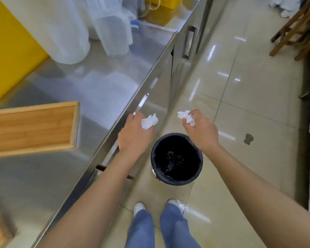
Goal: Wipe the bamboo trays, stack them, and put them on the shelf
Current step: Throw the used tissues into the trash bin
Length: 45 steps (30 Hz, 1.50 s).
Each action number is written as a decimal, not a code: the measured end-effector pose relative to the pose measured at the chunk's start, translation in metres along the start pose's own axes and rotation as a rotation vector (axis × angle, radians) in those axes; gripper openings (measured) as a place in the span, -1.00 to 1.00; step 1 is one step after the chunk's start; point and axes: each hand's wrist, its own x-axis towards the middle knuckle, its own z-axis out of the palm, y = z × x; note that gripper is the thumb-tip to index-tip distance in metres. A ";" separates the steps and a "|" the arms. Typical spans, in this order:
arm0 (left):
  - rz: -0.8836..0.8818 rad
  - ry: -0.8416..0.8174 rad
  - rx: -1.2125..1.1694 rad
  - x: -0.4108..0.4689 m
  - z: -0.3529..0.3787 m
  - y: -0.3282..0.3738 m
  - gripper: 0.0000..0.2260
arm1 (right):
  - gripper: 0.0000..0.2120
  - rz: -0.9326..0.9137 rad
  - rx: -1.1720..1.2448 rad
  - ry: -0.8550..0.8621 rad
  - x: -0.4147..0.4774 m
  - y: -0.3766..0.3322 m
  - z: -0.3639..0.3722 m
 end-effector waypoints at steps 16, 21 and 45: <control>-0.481 -0.427 -0.409 0.021 0.185 -0.026 -0.78 | -0.67 0.253 -0.088 -0.262 -0.016 0.167 0.098; -0.427 -0.512 -0.326 0.034 0.289 -0.080 -0.83 | -0.63 0.307 -0.079 -0.294 -0.016 0.223 0.197; 0.256 -0.637 0.398 0.052 0.358 -0.153 -0.42 | -0.23 0.023 -0.316 -0.557 -0.002 0.259 0.267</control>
